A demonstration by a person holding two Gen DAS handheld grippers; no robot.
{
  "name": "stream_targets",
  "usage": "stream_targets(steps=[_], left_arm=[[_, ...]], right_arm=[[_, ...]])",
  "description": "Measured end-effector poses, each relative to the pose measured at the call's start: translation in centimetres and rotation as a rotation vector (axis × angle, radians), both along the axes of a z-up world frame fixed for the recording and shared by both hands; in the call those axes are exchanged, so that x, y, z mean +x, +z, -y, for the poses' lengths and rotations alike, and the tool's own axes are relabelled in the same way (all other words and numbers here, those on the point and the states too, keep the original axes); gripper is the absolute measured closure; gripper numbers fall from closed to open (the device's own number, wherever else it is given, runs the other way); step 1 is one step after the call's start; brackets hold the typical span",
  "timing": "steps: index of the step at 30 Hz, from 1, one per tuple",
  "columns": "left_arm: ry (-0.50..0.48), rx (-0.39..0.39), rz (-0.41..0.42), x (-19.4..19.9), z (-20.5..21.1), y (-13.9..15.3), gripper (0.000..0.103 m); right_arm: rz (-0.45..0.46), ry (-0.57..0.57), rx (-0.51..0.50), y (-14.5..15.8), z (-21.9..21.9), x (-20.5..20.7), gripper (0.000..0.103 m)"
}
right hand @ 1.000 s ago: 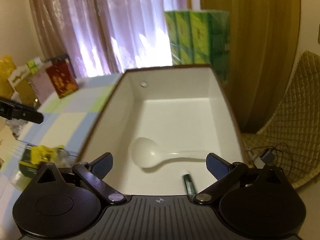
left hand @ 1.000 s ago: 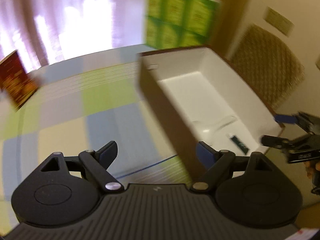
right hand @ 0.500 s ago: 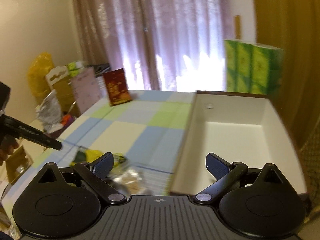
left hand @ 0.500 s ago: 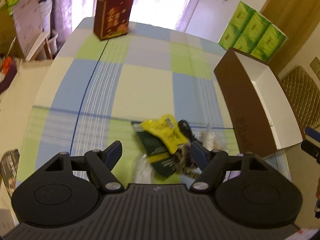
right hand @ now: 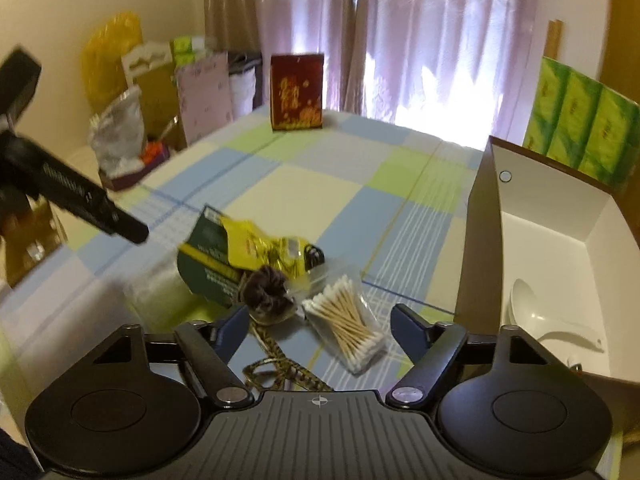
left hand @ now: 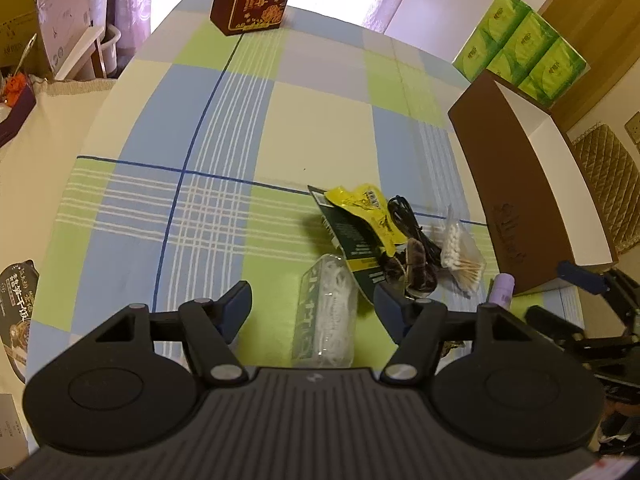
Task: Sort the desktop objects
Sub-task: 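Withdraw both tools from the box back toward the remaining table items, then grasp the dark green card package with the left gripper while the right grasps the lavender tube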
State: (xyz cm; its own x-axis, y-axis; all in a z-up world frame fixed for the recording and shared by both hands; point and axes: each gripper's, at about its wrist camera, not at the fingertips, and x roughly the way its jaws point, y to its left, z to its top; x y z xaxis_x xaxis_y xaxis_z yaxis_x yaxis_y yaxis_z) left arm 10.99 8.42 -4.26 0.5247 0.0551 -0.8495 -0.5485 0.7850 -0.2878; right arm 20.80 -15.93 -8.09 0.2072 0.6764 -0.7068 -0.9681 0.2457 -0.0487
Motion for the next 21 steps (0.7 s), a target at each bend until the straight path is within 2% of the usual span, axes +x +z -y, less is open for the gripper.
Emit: stream_targets(steps=[8,15,21], left_arm=[[-0.048,-0.029,0.009,2.1,-1.5,-1.3,0.044],[-0.111,-0.068,-0.058,6.5,-3.3,-4.3,0.060],[-0.127,-0.187,-0.079,9.1,-4.4,-6.8,0.067]], right_arm=[[0.020,-0.068,-0.086,-2.2,-0.4,0.8,0.033],[-0.010,-0.178,-0.105,-2.8,1.8,2.5,0.033],[-0.040,-0.237,-0.117,-3.0,3.3,3.0,0.033]])
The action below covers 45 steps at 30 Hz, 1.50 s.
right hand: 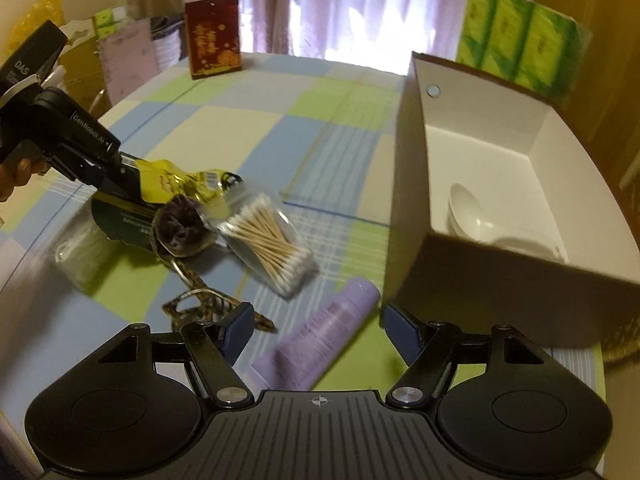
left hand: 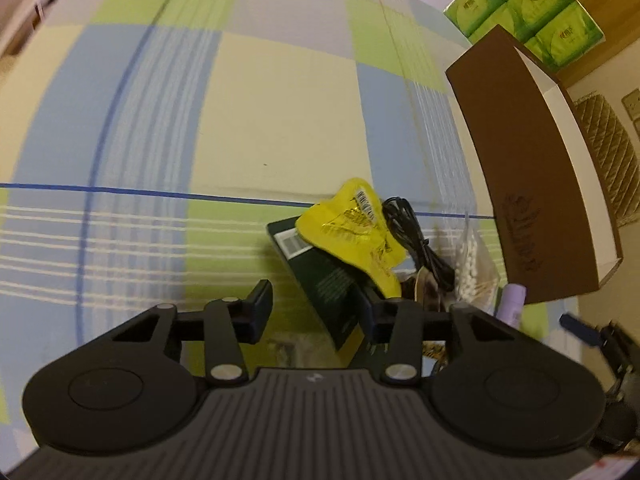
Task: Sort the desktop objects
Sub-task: 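Grasp the dark green card package with the left gripper while the right grasps the lavender tube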
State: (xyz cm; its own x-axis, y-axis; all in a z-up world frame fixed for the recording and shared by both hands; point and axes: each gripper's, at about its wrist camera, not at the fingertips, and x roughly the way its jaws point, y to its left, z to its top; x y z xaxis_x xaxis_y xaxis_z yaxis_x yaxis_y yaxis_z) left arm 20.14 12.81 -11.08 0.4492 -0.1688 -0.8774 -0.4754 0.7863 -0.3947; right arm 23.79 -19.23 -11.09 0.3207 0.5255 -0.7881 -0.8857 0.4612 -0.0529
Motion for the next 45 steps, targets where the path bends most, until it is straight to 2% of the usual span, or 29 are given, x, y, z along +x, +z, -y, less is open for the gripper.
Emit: stream_targets(steps=[4,6,9,12,18,22,25,26,27,29,33,39,45], left_arm=[[-0.009,-0.060,0.018,0.5,-0.3,-0.5,0.081],[-0.006,-0.088,0.031,0.6,-0.4,-0.7,0.085],[0.031,-0.147,0.064,0.5,-1.1,-1.2,0.091],[0.091,-0.233,0.113,-0.2,-2.0,-1.7,0.103],[0.151,-0.282,0.158,-1.8,-2.9,-1.2,0.103],[0.178,-0.276,0.187,-3.1,-3.1,0.0,0.103],[0.181,-0.257,0.209,-4.0,-3.0,1.2,0.103],[0.180,-0.247,0.213,-4.2,-2.9,1.6,0.103],[0.179,-0.235,0.218,-4.5,-2.8,2.0,0.103],[0.183,-0.221,0.224,-5.1,-2.7,2.6,0.103],[0.196,-0.210,0.233,-5.8,-2.6,3.3,0.103],[0.197,-0.184,0.246,-6.6,-2.4,4.6,0.103],[0.202,-0.181,0.247,-7.3,-2.0,5.0,0.103]], right_arm=[[-0.023,-0.028,-0.001,-0.2,0.4,0.1,0.033],[-0.035,-0.034,-0.003,-0.3,0.4,0.1,0.033],[-0.042,-0.033,-0.004,-0.4,0.3,0.1,0.033],[-0.041,-0.028,-0.003,-0.3,0.3,0.0,0.033],[-0.076,-0.037,0.010,-0.4,0.0,0.1,0.033],[-0.117,-0.055,0.022,-0.6,-0.3,0.2,0.033],[-0.162,-0.144,0.033,-1.1,-0.3,0.9,0.033],[-0.180,-0.182,0.038,-1.3,-0.3,1.2,0.038],[-0.200,-0.221,0.044,-1.5,-0.3,1.6,0.049],[-0.251,-0.287,0.059,-2.1,-0.3,2.4,0.060],[-0.258,-0.347,0.069,-2.7,-0.6,3.2,0.061],[-0.218,-0.330,0.037,-3.6,-1.1,3.6,0.062],[-0.119,-0.193,-0.018,-4.0,-1.1,2.3,0.072]])
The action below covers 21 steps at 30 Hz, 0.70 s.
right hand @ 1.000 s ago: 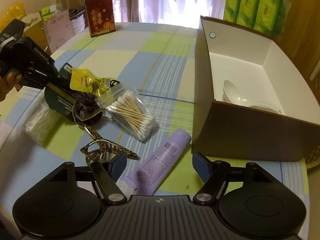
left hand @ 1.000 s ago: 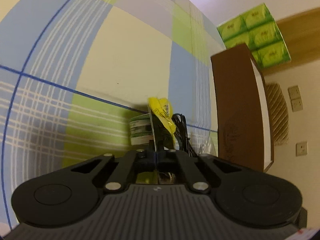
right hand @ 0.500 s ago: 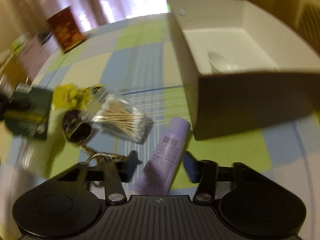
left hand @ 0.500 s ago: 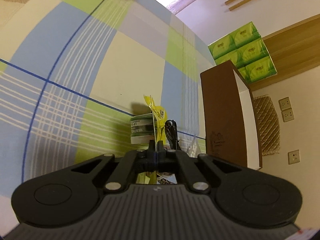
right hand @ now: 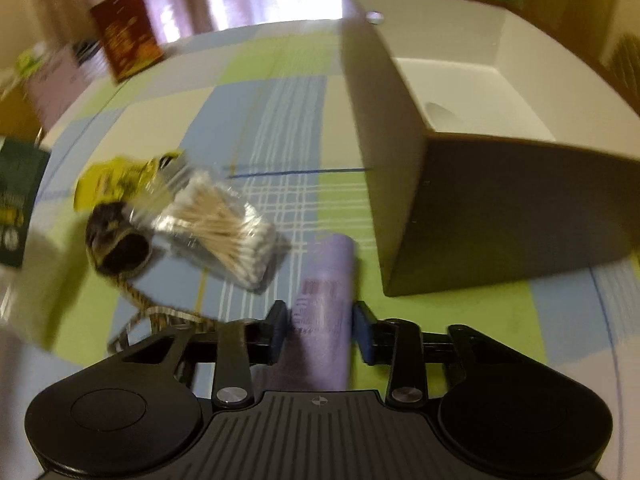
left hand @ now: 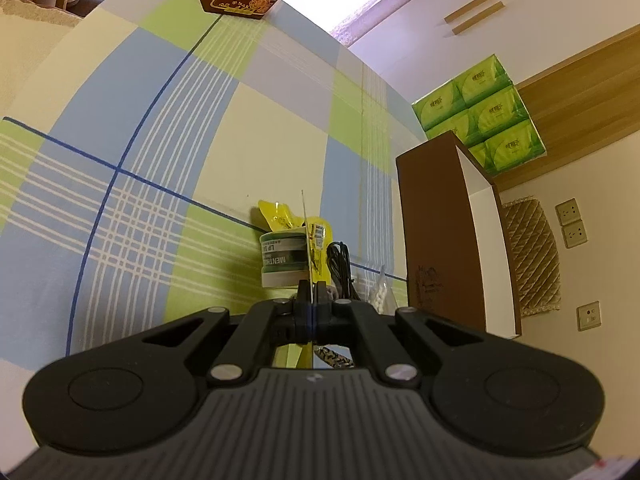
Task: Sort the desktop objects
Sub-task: 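Grasp the dark green card package with the left gripper while the right grasps the lavender tube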
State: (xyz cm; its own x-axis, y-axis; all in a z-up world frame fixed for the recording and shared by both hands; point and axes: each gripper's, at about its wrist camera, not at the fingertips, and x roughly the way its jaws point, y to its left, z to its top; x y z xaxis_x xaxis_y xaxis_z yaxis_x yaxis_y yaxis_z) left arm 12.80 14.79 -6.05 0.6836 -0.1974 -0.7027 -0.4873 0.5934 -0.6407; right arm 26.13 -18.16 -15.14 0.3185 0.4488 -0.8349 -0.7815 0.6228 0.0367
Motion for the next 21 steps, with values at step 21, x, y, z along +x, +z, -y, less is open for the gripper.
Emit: stream_targets(steps=[21], left_arm=[[-0.112,-0.009,0.030,0.6,5.0,1.0,0.103]], right_arm=[[-0.065,0.067,-0.003,3.3,6.8,-2.4,0.073]])
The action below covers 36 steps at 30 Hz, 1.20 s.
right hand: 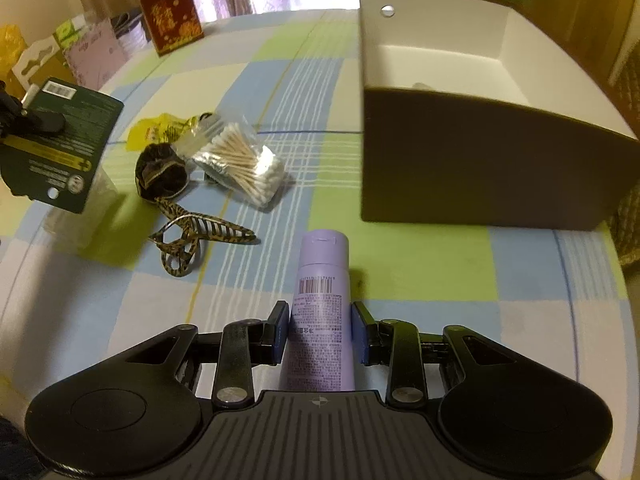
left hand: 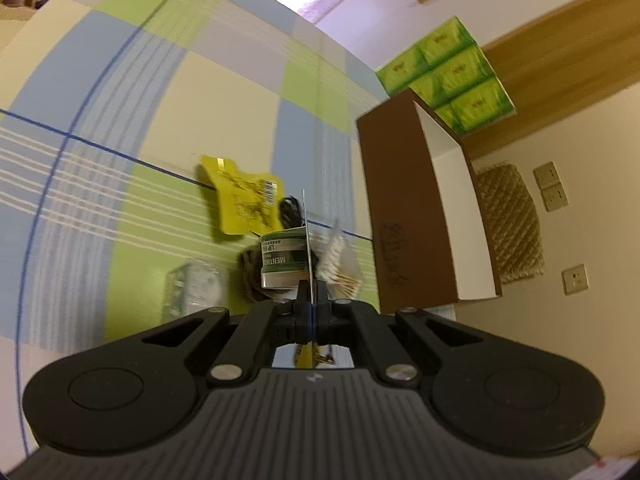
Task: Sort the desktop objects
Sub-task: 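Grasp the dark green card package with the left gripper while the right grasps the lavender tube, then carry the card package with the left tool and the lavender tube with the right into the box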
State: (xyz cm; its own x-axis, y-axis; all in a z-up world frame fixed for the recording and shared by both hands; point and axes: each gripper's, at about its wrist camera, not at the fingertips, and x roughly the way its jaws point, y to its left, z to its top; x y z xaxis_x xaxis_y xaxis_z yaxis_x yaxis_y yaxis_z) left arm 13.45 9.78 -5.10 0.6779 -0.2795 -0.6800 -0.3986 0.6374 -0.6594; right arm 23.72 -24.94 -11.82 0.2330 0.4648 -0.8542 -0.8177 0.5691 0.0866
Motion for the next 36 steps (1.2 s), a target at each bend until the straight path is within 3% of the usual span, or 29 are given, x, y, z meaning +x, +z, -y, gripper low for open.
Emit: stream_targets(steps=[24,36], left_arm=[[-0.187,0.041,0.156,9.4,8.0,5.8,0.103],[-0.246,0.061,0.200,13.5,11.3,8.0,0.103]], right_arm=[[0.137,-0.040,0.158,9.5,4.1,5.8,0.073],[0.190,-0.014,0.208,11.8,3.6,8.5,0.073]])
